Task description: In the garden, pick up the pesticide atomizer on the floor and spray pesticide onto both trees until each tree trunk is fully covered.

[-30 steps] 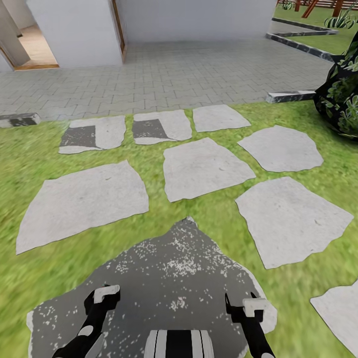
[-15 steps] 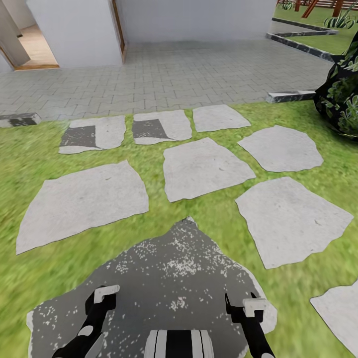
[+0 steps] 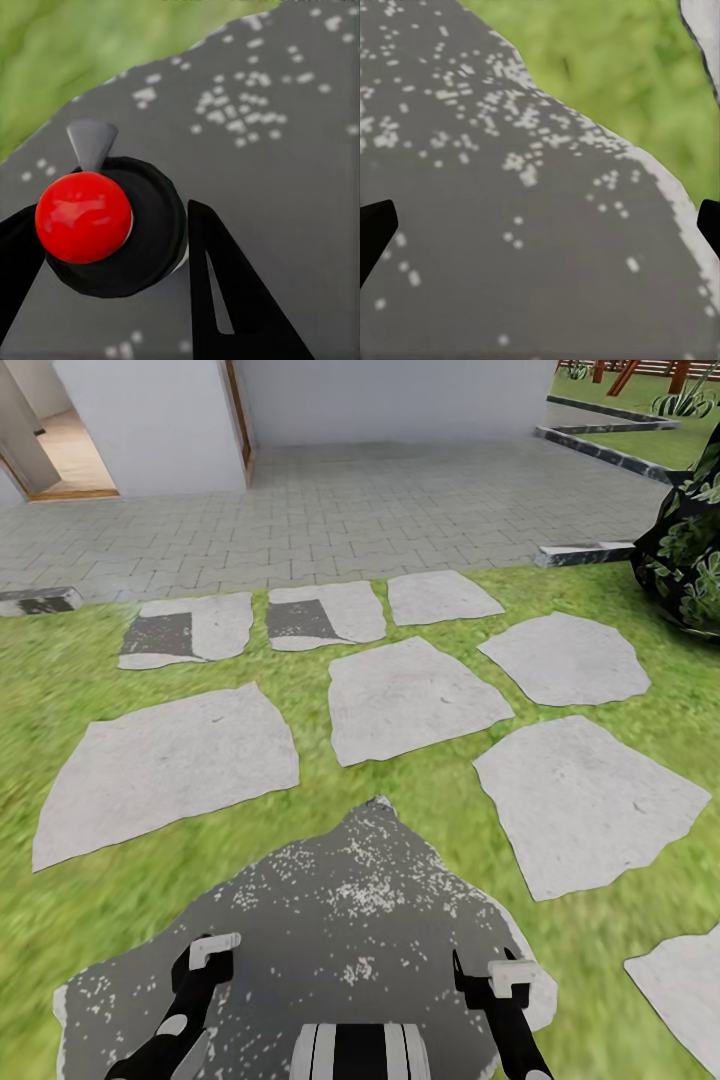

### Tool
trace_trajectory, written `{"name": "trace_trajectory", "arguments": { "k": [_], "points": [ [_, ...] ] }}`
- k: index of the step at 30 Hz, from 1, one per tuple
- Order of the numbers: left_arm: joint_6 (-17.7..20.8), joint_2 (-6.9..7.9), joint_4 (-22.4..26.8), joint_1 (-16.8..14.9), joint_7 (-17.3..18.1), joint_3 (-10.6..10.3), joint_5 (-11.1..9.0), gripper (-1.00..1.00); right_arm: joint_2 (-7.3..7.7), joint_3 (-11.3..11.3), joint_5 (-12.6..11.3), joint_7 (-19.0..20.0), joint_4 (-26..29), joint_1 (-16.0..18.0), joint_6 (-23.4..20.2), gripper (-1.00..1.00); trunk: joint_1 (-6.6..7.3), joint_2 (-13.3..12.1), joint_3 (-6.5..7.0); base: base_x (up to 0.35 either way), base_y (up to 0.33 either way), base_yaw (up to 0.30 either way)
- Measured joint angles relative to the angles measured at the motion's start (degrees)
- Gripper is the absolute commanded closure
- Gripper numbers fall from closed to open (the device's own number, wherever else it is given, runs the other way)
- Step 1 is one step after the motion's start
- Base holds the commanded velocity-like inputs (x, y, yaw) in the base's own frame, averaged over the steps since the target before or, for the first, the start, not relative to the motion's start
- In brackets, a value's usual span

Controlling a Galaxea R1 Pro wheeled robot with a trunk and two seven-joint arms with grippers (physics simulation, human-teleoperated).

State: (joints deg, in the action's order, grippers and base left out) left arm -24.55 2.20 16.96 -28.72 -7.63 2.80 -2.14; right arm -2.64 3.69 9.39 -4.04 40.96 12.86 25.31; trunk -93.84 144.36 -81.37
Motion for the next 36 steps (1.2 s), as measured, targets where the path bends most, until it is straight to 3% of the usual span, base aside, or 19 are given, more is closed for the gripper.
{"name": "trace_trajectory", "arguments": {
  "k": [22, 36],
  "points": [
    [0.1, 0.00, 0.0, 0.0, 0.0, 0.0, 0.1, 1.00, -0.03, -0.1, 0.0, 0.1, -0.1, 0.0, -0.1, -1.00, 0.57, -0.3, 4.88, 0.000, 0.000, 0.000],
    [0.1, 0.00, 0.0, 0.0, 0.0, -0.1, 0.1, 1.00, 0.00, -0.1, 0.1, 0.0, -0.2, 0.0, 0.0, -1.00, 0.93, -0.5, 8.79, 0.000, 0.000, 0.000]
  ]
}}
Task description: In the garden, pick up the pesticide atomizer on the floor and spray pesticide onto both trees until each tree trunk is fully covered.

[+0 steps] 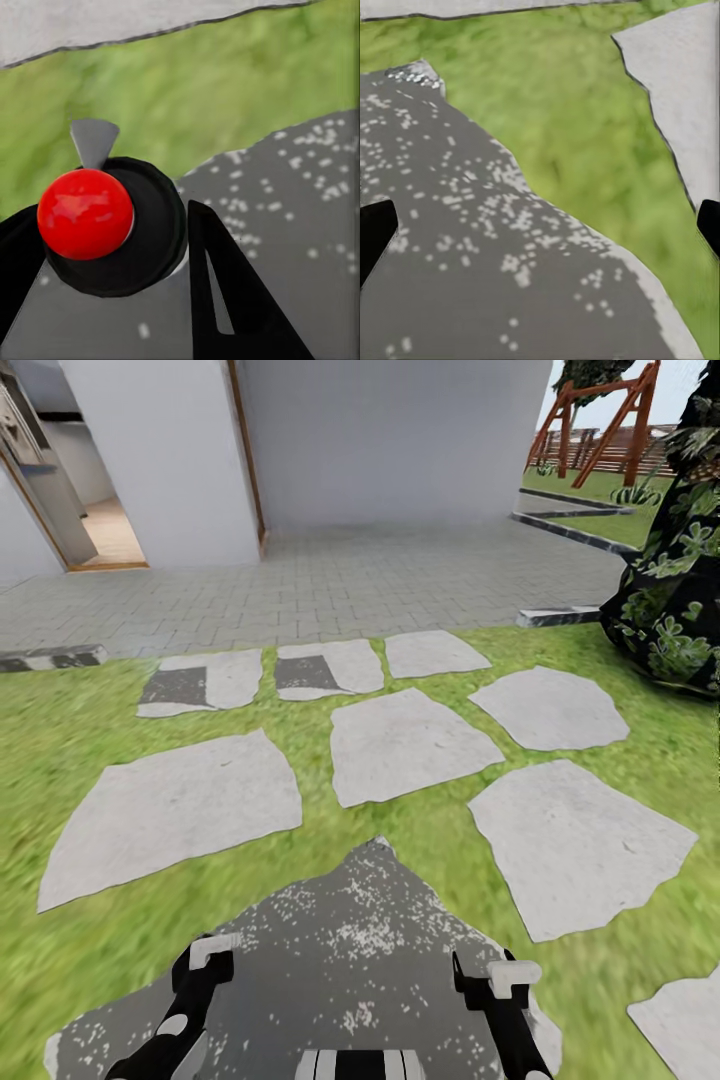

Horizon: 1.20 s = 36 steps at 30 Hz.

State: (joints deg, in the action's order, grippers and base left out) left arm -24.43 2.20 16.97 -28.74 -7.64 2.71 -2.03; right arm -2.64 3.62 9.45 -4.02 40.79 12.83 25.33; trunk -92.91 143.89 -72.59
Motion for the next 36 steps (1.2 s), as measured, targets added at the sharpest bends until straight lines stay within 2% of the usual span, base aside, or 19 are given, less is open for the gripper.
{"name": "trace_trajectory", "arguments": {
  "k": [13, 17, 21, 23, 25, 36],
  "points": [
    [0.1, 0.00, 0.0, 0.0, 0.1, 0.0, 0.0, 1.00, 0.04, 0.0, 0.0, 0.0, 0.2, 0.0, 0.2, -1.00, 0.34, -0.2, 4.04, 0.000, 0.000, 0.000],
    [0.1, 0.08, -0.2, 0.3, 0.2, -0.1, 0.1, 1.00, 0.31, 0.1, 0.2, 0.0, 0.7, 0.0, 2.9, -1.00, 0.44, -0.2, 5.28, 0.000, 0.000, 0.000],
    [-0.1, 1.21, 0.1, 3.9, 0.1, 0.0, 0.0, 1.00, 0.48, 0.2, 0.2, 0.1, 0.4, -0.3, 3.4, -1.00, 0.54, -0.3, 6.52, 0.000, 0.000, 0.000],
    [-0.1, 1.95, 3.6, 7.9, 0.1, 0.2, -0.1, 1.00, 1.35, 0.3, 0.1, 0.1, 0.3, -4.1, 7.0, -1.00, 0.59, -0.3, 7.14, 0.000, 0.000, 0.000],
    [-0.2, 1.77, 6.5, 9.0, 0.1, -0.1, 0.1, 1.00, 1.87, 0.2, 0.1, 0.2, -1.6, -5.3, 8.2, -1.00, 0.64, -0.3, 7.77, 0.000, 0.000, 0.000],
    [-0.1, 1.69, 6.6, 9.3, 0.1, -0.1, 0.1, 1.00, 1.78, 0.1, 0.1, 0.0, -6.4, -5.4, 8.5, -1.00, 0.93, -0.5, 11.19, 0.000, 0.000, 0.000]
  ]
}}
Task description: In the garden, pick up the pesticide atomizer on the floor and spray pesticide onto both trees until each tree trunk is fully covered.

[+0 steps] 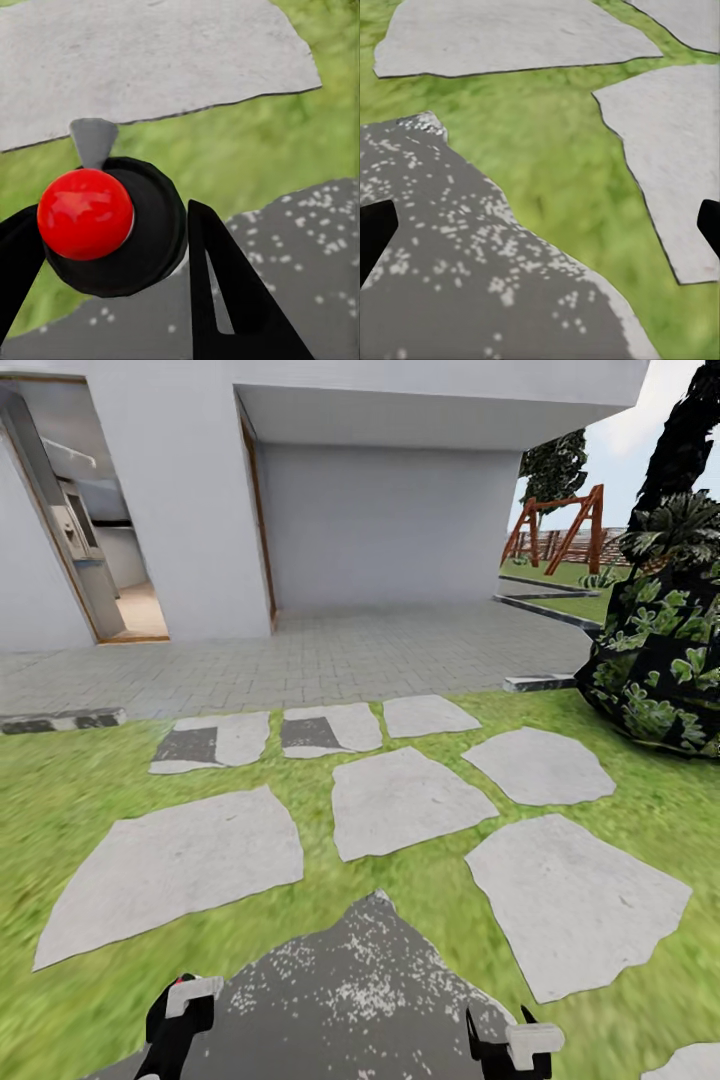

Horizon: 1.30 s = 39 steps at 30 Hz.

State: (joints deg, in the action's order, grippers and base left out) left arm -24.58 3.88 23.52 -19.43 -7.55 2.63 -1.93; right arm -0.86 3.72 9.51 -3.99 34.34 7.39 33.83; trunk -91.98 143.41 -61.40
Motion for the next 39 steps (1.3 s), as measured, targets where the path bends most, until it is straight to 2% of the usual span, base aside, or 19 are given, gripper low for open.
{"name": "trace_trajectory", "arguments": {
  "k": [12, 39],
  "points": [
    [0.0, -0.05, 0.6, 0.0, 0.0, 0.0, -0.1, 1.00, -0.01, 0.1, 0.0, 0.0, -0.4, 0.0, 0.0, -1.00, 0.31, -0.2, 3.06, 0.000, 0.000, 0.000],
    [0.0, -0.02, 0.6, 0.0, 0.0, 0.0, -0.1, 1.00, -0.11, 0.1, 0.1, 0.0, -0.6, 0.0, -0.1, -1.00, 6.02, -10.6, 7.74, 0.000, 0.000, 0.004]
  ]
}}
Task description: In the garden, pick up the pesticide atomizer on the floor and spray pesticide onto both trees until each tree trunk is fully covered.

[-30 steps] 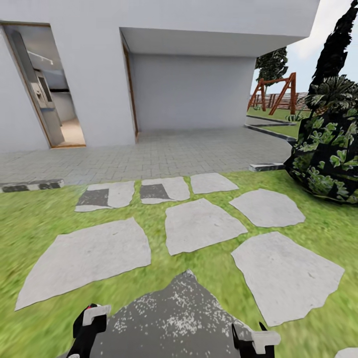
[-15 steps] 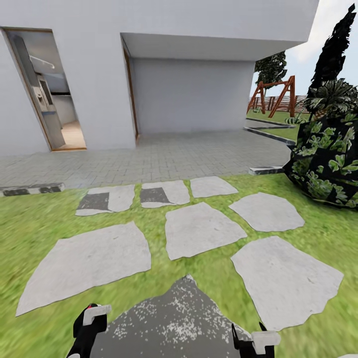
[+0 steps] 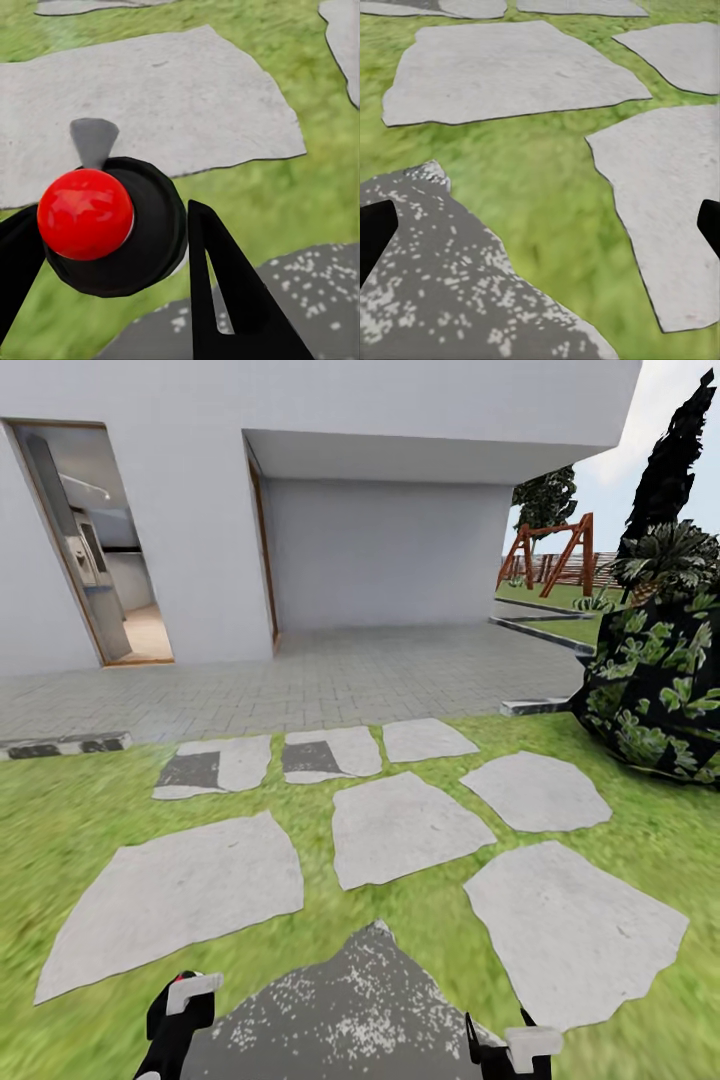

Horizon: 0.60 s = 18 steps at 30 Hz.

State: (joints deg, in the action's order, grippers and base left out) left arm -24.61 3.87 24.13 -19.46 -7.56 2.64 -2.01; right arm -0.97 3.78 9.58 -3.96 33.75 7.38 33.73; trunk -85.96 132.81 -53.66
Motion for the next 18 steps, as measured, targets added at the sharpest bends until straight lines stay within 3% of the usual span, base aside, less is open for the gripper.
{"name": "trace_trajectory", "arguments": {
  "k": [4, 10, 18],
  "points": [
    [0.0, 0.00, -0.5, 0.0, 0.0, 0.0, 0.0, 1.00, 0.00, 0.0, 0.0, 0.0, 0.0, 0.0, 0.0, -1.00, 0.00, 0.0, 0.00, 0.000, 0.000, 0.205],
    [-0.2, -0.14, 1.5, 4.3, -0.2, 0.3, -0.2, 1.00, 0.14, 0.1, 0.0, -0.1, 0.0, 0.0, 0.0, -1.00, 0.00, 0.0, 0.00, 0.000, 0.000, 0.271],
    [-0.6, 0.23, 2.0, 7.0, -0.5, 0.7, -0.3, 1.00, 0.07, 0.0, 0.1, -1.3, -0.1, 0.0, 0.0, -1.00, 0.00, 0.0, -0.08, 0.000, 0.000, 0.278]
  ]
}}
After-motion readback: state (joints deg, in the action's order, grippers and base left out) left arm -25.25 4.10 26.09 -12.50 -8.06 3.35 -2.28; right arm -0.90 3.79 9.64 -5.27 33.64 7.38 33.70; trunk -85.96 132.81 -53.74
